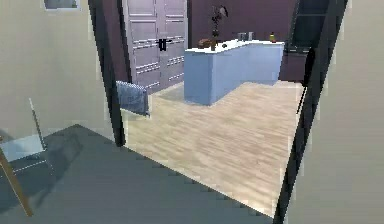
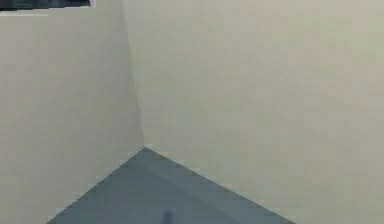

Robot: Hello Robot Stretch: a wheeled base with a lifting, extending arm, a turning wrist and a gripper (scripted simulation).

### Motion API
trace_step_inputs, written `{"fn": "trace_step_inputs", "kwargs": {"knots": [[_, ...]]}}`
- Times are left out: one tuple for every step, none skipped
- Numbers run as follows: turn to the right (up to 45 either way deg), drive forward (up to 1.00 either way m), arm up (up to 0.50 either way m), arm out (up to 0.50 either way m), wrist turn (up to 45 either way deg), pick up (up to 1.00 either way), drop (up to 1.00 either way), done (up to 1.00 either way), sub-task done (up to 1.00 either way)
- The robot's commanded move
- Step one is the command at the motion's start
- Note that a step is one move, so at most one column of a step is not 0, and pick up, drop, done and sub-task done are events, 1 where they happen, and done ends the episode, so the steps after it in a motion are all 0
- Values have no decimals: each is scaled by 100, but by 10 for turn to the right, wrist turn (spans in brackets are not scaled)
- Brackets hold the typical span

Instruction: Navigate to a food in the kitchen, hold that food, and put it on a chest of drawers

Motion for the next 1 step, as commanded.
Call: {"fn": "trace_step_inputs", "kwargs": {"knots": [[0, 100, 0, 0, 0, 0, 0, 0, 0]]}}
